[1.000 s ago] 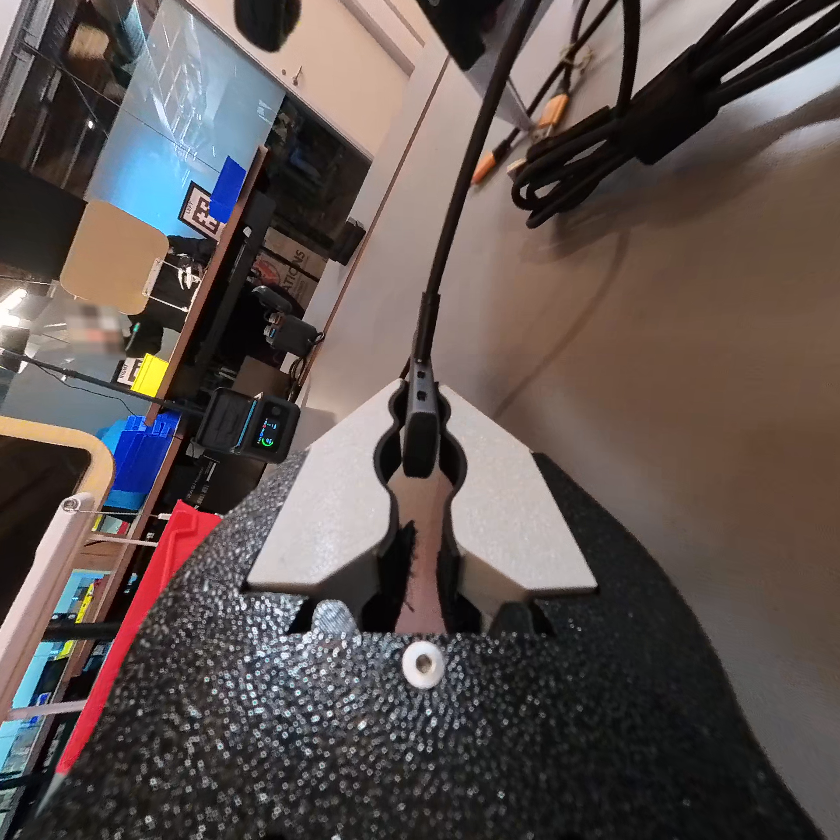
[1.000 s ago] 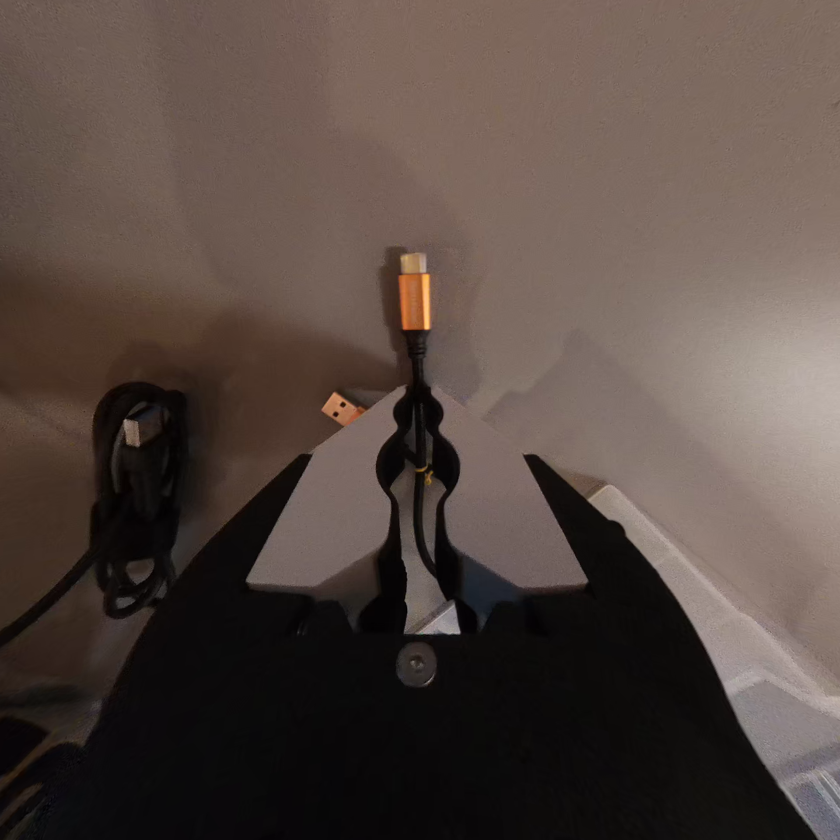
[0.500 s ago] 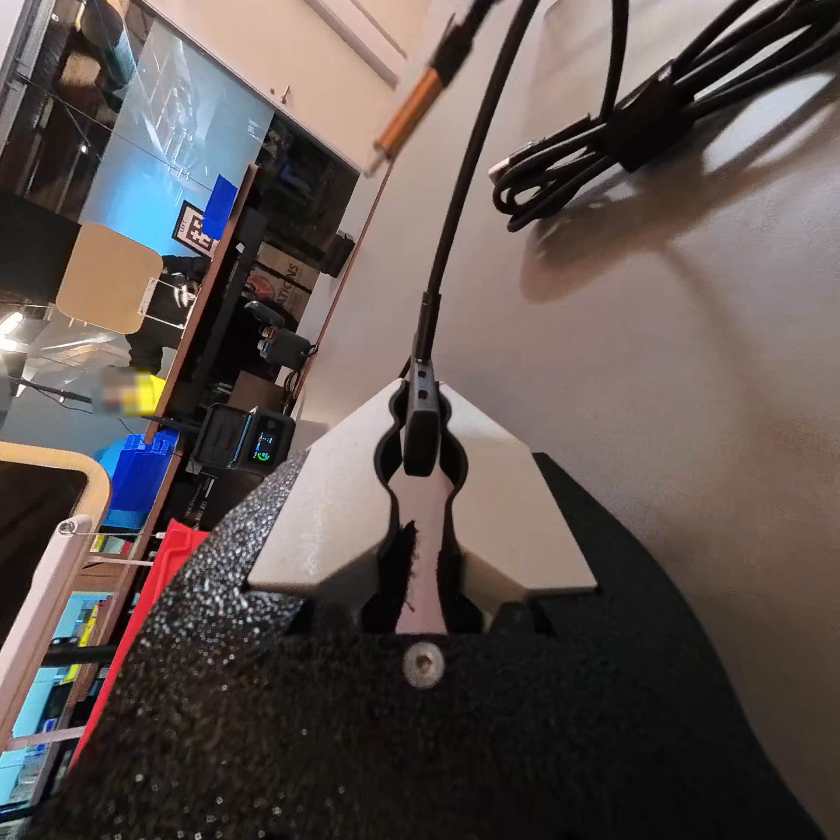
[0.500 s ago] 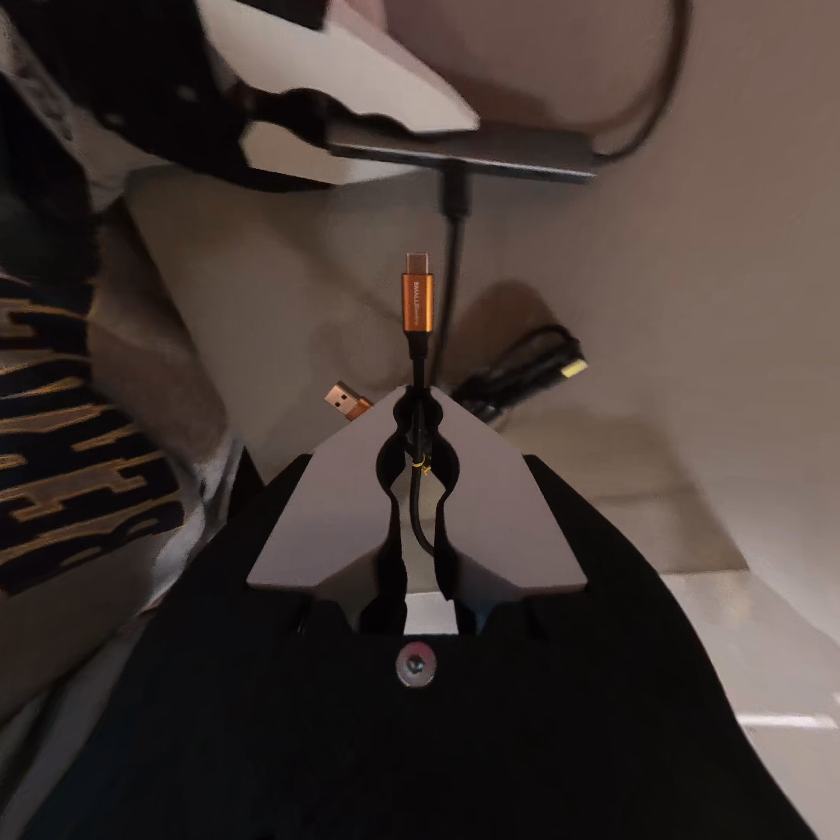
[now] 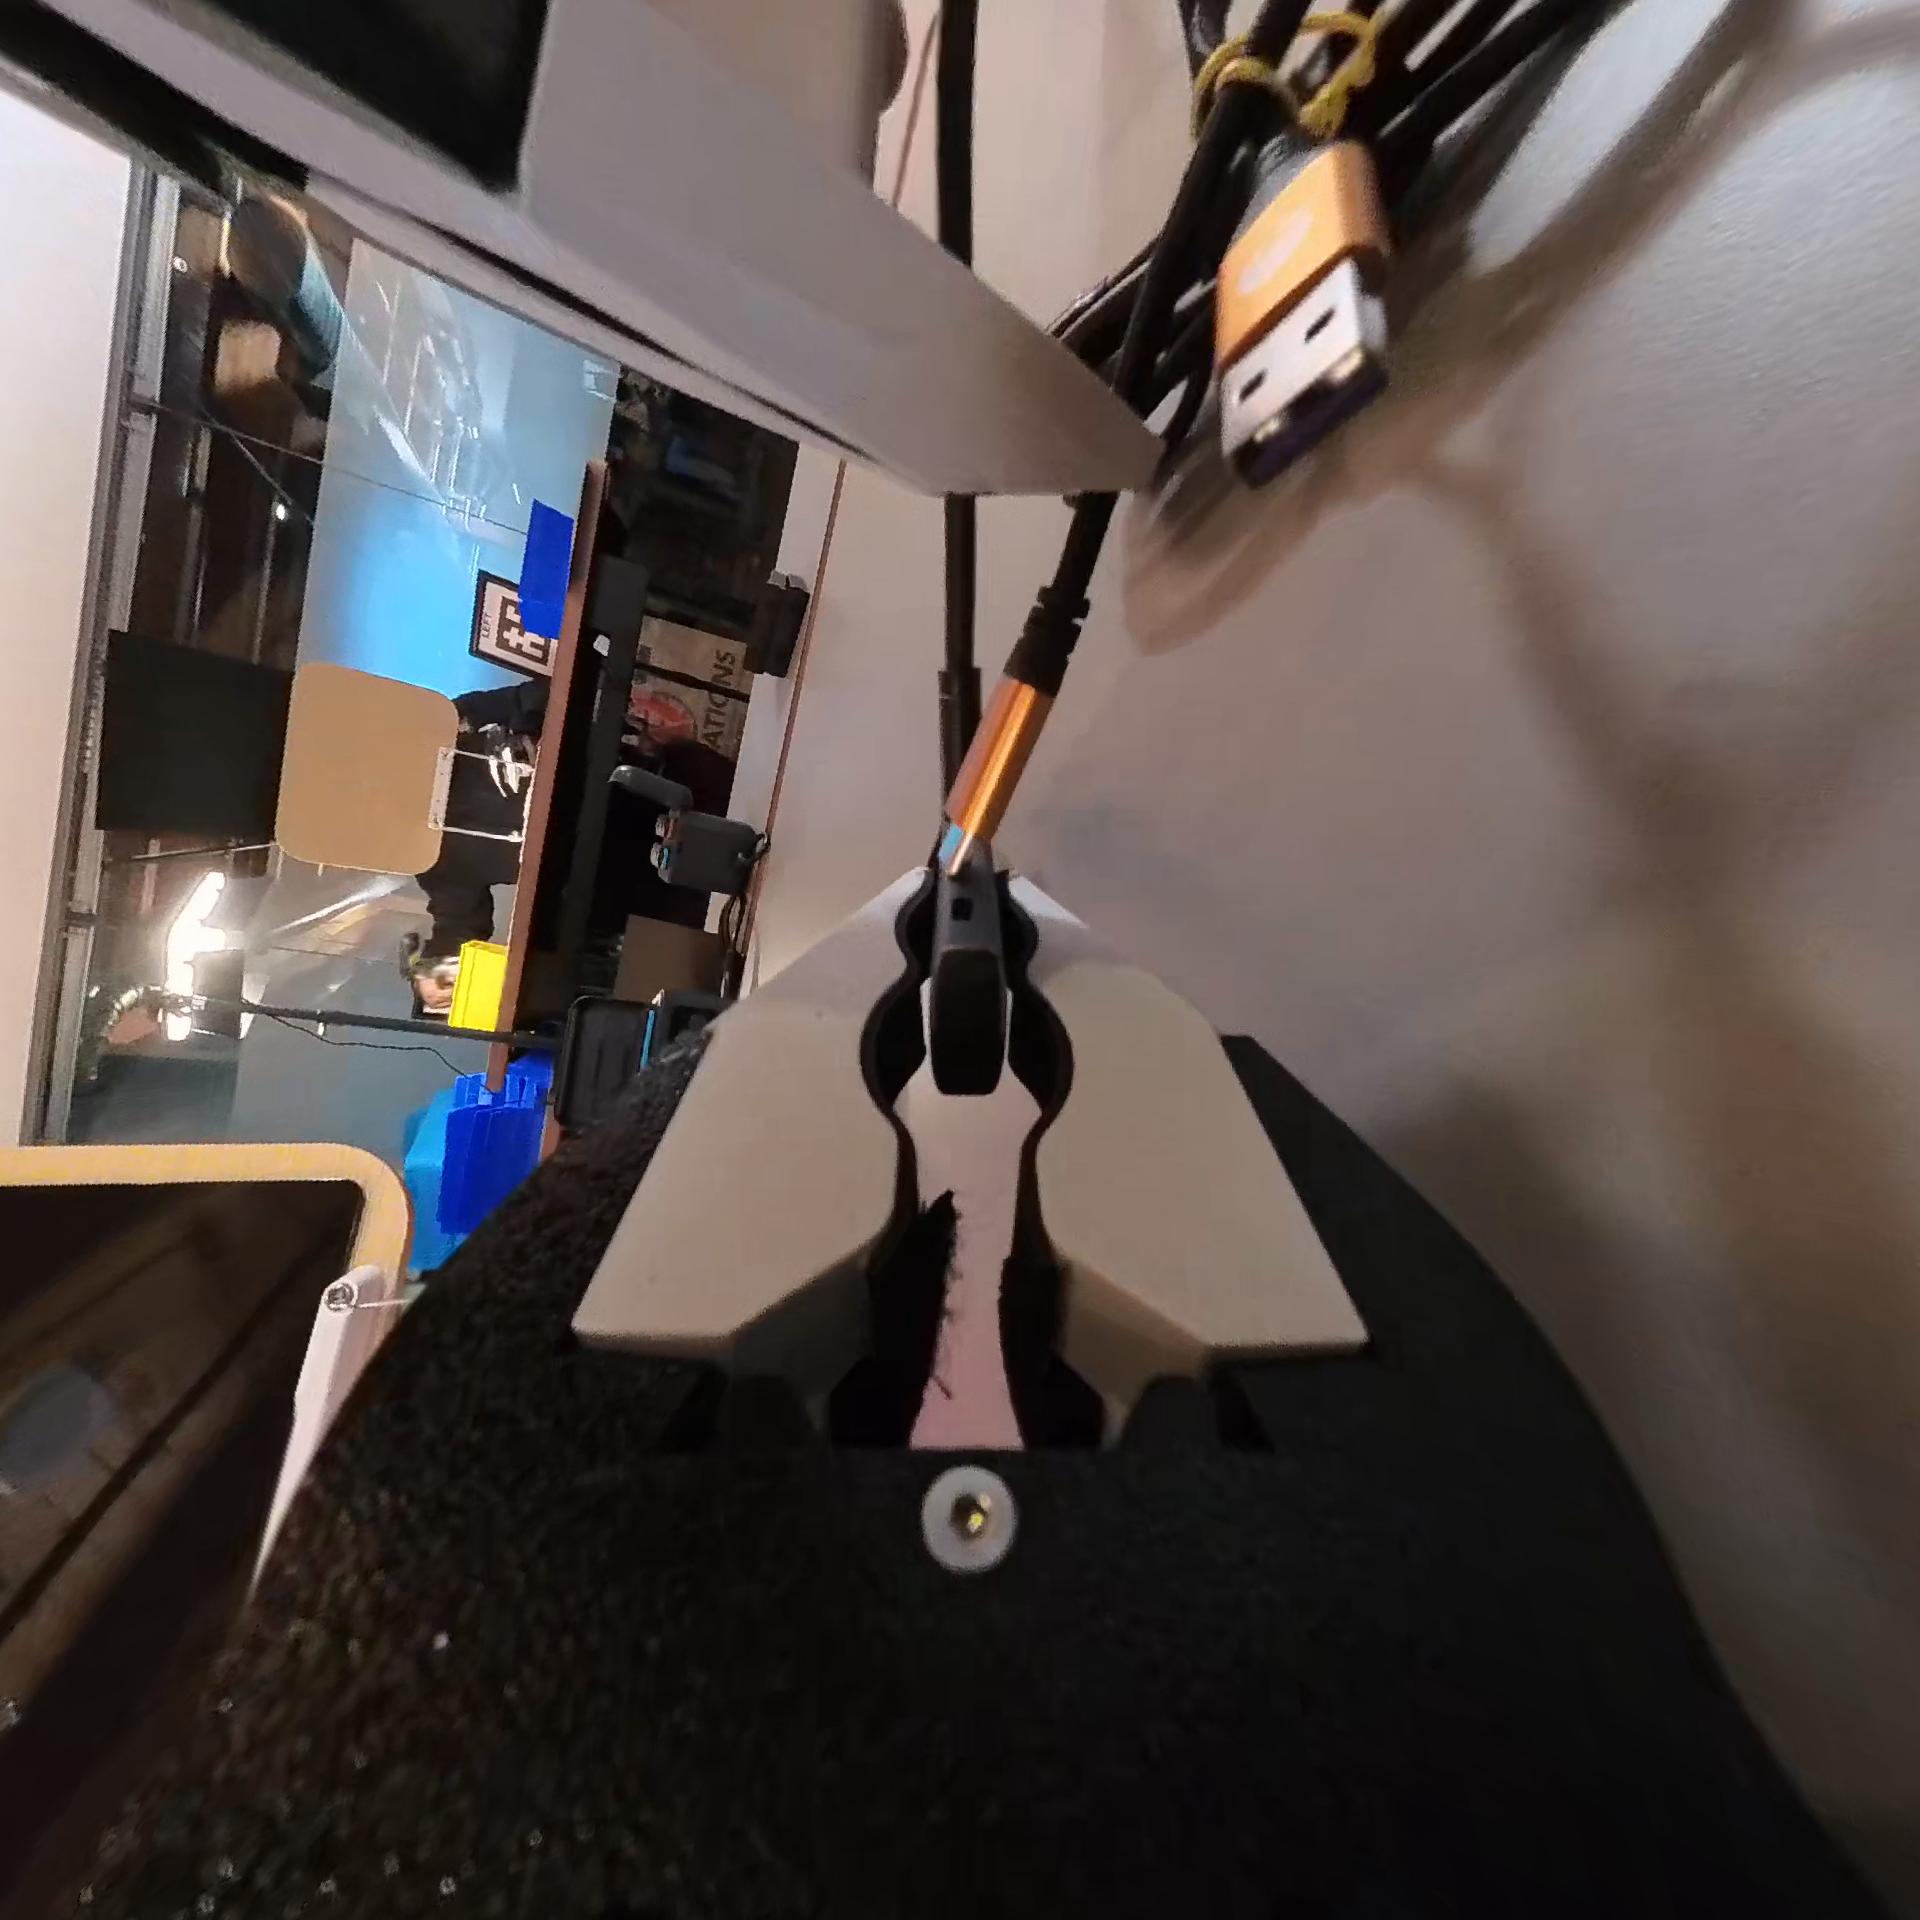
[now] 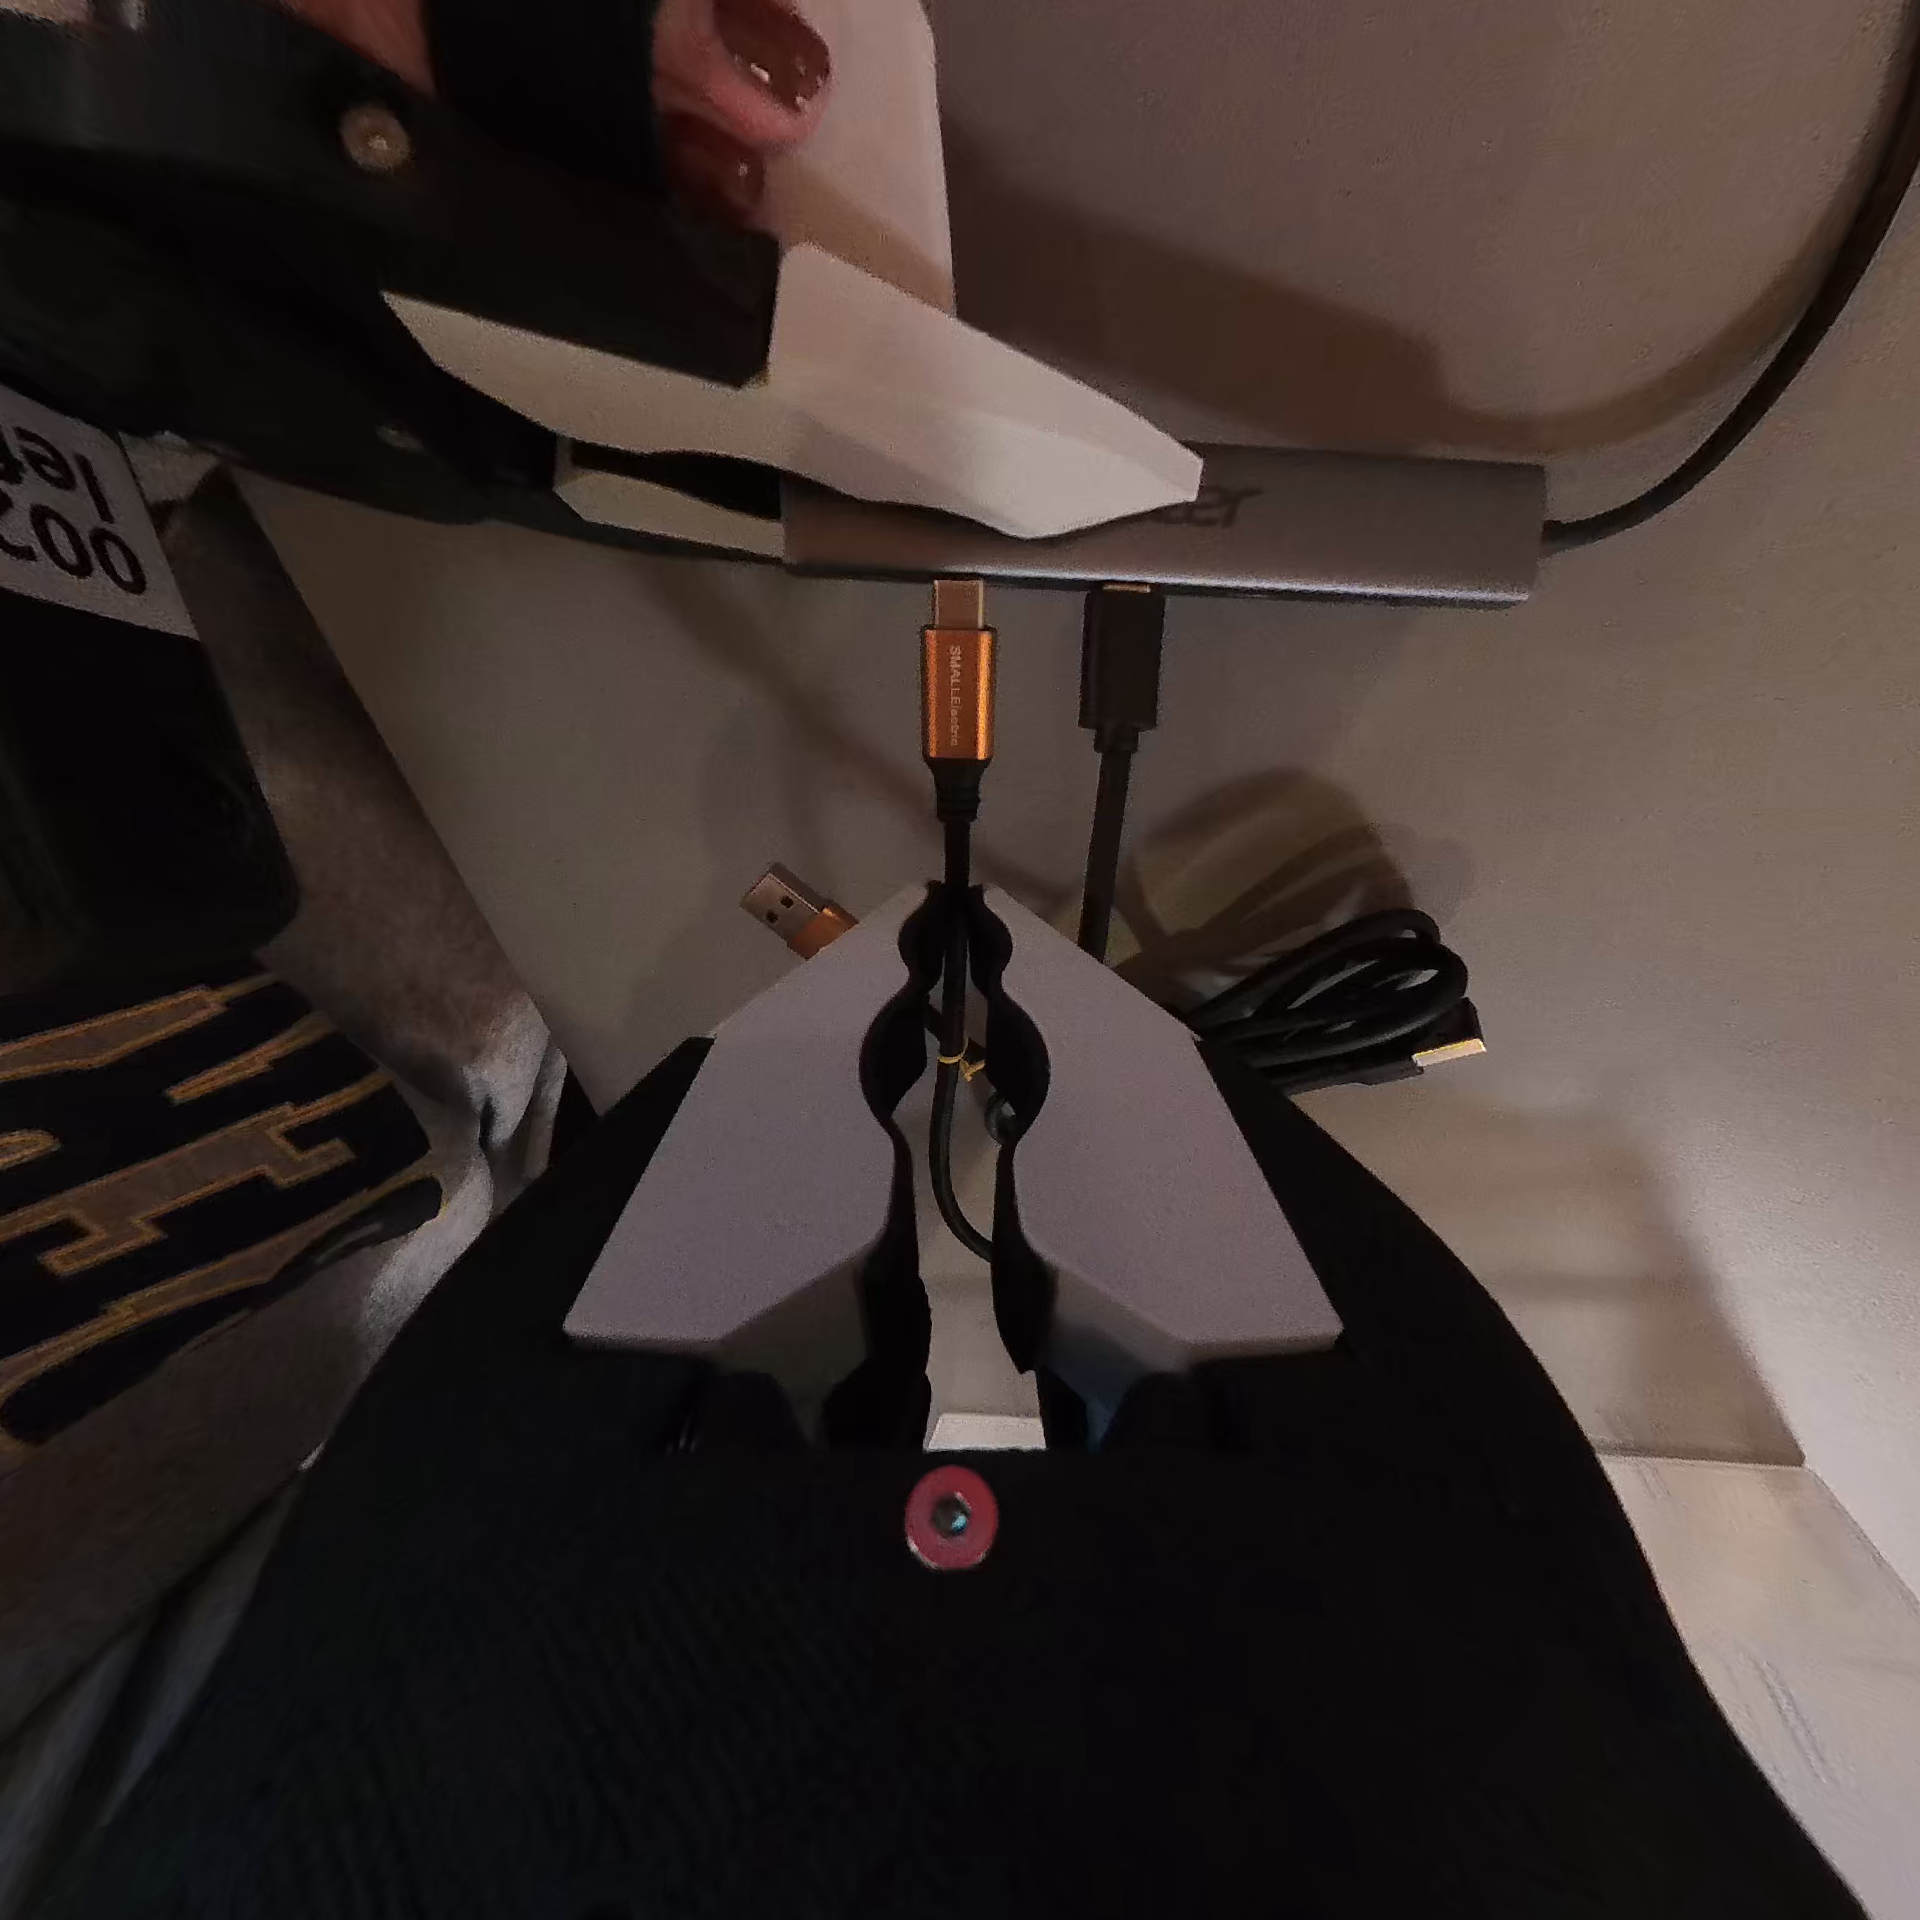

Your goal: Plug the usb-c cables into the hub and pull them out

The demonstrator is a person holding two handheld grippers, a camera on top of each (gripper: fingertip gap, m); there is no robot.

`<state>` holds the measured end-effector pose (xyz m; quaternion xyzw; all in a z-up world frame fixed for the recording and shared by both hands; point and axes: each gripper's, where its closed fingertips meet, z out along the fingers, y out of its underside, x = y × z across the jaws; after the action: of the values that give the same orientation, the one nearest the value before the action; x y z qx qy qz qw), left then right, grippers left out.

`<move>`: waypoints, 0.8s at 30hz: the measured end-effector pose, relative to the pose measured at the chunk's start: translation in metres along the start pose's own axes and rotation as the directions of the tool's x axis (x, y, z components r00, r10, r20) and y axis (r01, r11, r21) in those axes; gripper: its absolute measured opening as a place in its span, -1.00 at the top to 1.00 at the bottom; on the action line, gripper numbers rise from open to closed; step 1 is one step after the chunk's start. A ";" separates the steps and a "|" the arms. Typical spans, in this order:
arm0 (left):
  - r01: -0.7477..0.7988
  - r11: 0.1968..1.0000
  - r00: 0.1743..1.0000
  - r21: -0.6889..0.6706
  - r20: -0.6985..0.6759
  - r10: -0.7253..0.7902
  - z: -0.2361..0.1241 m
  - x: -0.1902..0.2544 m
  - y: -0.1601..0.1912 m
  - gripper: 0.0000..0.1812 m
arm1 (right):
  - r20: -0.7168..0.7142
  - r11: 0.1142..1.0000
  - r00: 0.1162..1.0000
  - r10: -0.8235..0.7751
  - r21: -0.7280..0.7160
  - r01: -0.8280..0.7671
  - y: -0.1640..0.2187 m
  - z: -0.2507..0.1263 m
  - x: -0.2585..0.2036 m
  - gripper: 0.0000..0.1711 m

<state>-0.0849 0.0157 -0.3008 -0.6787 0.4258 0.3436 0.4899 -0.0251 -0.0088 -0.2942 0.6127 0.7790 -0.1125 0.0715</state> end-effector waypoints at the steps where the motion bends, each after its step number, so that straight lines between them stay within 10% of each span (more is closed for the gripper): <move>1: -0.012 1.000 1.000 0.002 0.000 0.012 0.000 0.000 -0.001 0.92 | 0.000 1.000 1.000 0.000 -0.009 0.000 0.001 0.001 0.000 0.98; 24: -0.183 0.983 0.982 -0.026 0.033 0.184 0.000 0.003 -0.003 0.92 | 0.097 0.998 0.994 0.055 -0.026 -0.052 0.011 0.003 -0.001 0.98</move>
<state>-0.0806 0.0156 -0.3023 -0.6359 0.4740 0.4041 0.4557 -0.0146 -0.0082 -0.2978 0.6262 0.7591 -0.1313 0.1197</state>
